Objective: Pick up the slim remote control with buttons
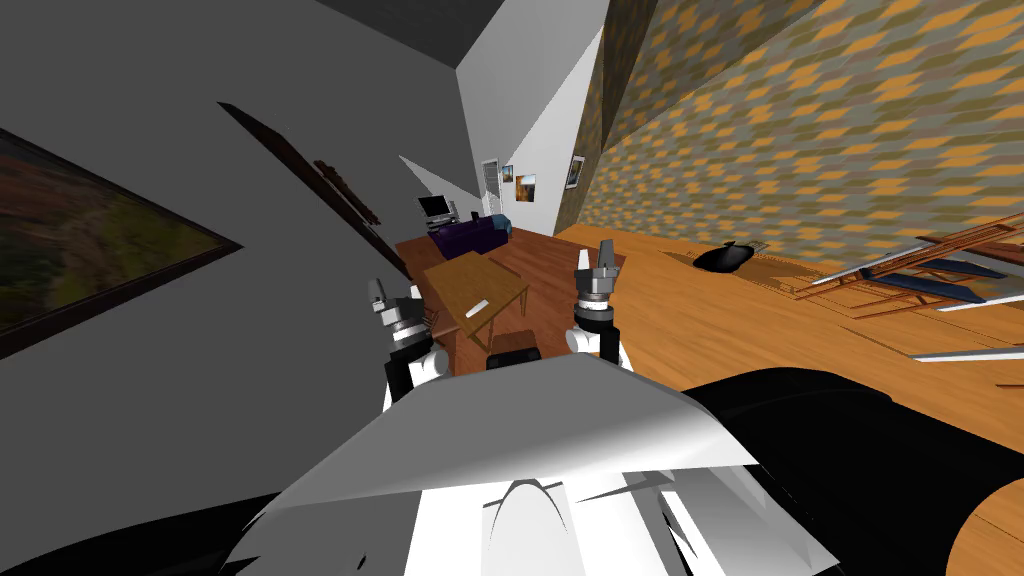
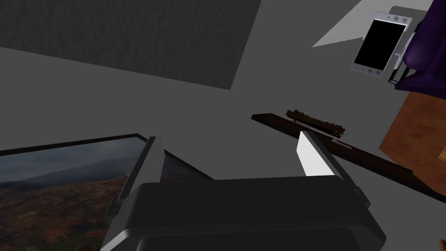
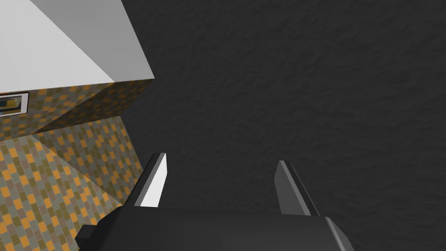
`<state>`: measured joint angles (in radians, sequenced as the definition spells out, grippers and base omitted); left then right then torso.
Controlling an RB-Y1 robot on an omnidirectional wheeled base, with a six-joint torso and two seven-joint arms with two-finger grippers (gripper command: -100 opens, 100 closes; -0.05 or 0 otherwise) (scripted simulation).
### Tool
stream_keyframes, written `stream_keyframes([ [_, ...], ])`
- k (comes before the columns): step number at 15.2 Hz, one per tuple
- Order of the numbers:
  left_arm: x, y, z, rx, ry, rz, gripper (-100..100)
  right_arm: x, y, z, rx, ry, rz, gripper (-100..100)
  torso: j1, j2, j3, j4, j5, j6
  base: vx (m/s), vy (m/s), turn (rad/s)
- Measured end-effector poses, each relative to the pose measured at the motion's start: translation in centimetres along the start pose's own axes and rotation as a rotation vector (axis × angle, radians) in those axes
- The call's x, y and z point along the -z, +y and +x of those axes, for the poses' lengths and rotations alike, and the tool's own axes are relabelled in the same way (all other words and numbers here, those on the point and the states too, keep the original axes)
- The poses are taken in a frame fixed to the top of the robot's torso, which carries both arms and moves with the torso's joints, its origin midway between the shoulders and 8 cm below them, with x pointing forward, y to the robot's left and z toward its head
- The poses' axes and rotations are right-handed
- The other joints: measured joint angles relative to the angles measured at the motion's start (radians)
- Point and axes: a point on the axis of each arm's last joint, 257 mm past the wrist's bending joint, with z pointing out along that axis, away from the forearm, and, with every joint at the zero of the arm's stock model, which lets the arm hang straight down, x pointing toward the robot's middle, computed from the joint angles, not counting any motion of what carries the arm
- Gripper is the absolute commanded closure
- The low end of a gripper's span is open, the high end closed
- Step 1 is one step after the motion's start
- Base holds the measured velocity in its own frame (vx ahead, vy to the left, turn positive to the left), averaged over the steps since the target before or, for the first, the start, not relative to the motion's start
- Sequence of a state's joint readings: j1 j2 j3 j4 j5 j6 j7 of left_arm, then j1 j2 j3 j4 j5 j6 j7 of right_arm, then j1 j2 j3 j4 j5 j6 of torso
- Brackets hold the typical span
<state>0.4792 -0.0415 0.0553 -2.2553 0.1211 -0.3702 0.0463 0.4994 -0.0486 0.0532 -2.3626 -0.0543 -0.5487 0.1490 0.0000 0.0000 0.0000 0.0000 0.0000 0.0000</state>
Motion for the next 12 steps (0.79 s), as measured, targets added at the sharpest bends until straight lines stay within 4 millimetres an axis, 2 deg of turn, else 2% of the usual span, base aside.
stream_keyframes([
  [3, -0.1, 0.8, 0.3, -0.019, 0.040, -0.023, -100, 0.0, 0.0, 0.0, 0.000, 0.000, 0.000, 0, 0.000, 0.000, 0.000, 0.000, 0.000, 0.000, 0.006, -0.008, -0.028],
  [7, -0.2, 3.0, 0.4, -0.045, 0.093, -0.084, -100, 0.0, 0.0, 0.0, 0.000, 0.000, 0.000, 0, 0.000, -0.001, -0.001, 0.000, 0.000, 0.000, 0.011, -0.014, -0.038],
  [12, -0.2, 7.1, -0.5, -0.073, 0.139, -0.198, -100, 0.0, 0.0, 0.0, 0.000, 0.000, 0.000, 0, -0.001, -0.002, -0.001, 0.000, 0.000, 0.000, 0.017, -0.018, -0.060],
])
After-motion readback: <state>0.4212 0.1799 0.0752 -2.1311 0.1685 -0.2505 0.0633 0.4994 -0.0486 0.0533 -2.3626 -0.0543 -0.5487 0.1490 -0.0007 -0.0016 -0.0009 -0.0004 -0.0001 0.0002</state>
